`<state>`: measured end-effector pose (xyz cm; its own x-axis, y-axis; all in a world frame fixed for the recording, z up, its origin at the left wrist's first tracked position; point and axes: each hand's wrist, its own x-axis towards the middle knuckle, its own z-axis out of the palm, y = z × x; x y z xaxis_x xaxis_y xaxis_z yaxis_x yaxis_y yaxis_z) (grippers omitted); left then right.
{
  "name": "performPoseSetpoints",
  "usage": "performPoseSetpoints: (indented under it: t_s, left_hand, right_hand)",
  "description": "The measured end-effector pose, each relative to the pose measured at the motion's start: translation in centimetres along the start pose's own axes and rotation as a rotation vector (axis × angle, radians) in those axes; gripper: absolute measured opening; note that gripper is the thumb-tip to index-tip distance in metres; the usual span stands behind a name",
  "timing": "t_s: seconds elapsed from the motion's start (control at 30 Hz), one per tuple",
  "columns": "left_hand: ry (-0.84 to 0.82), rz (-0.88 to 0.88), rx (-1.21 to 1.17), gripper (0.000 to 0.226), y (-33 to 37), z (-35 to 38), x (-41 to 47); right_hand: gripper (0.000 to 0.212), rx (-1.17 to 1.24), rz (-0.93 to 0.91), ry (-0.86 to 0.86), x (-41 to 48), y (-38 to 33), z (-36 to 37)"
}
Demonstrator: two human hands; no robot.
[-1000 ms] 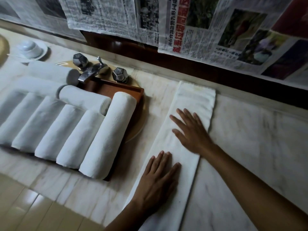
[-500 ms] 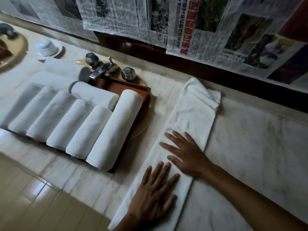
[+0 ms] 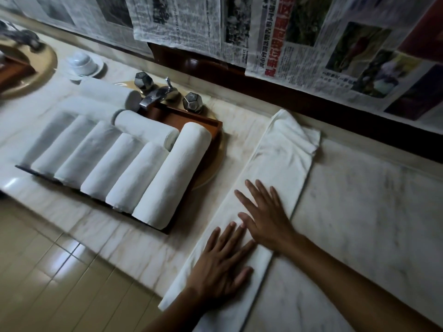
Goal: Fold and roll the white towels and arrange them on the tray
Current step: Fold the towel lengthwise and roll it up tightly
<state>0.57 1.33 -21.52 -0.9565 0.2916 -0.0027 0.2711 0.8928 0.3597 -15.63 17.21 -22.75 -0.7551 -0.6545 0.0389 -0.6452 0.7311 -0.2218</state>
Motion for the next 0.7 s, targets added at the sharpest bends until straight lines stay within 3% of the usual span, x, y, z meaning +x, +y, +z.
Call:
performPoseSetpoints:
  t_s: [0.33,0.43,0.53,0.7]
  left_hand:
    - [-0.025,0.018,-0.005,0.067,0.5,-0.1,-1.9]
    - [-0.017,0.011,-0.025,0.069,0.6,-0.2,-2.0]
    - [0.010,0.028,-0.042,0.069,0.6,-0.5,-2.0]
    - [0.053,0.041,-0.055,0.069,0.7,-0.9,-1.6]
  right_hand:
    - [0.060,-0.101,0.051,0.004,5.7,7.0,-2.2]
    - [0.059,-0.053,-0.114,0.083,3.8,3.3,-0.8]
    - [0.055,-0.068,-0.295,-0.005,1.3,2.0,0.5]
    - [0.055,-0.096,-0.090,-0.003,7.0,7.8,-1.6]
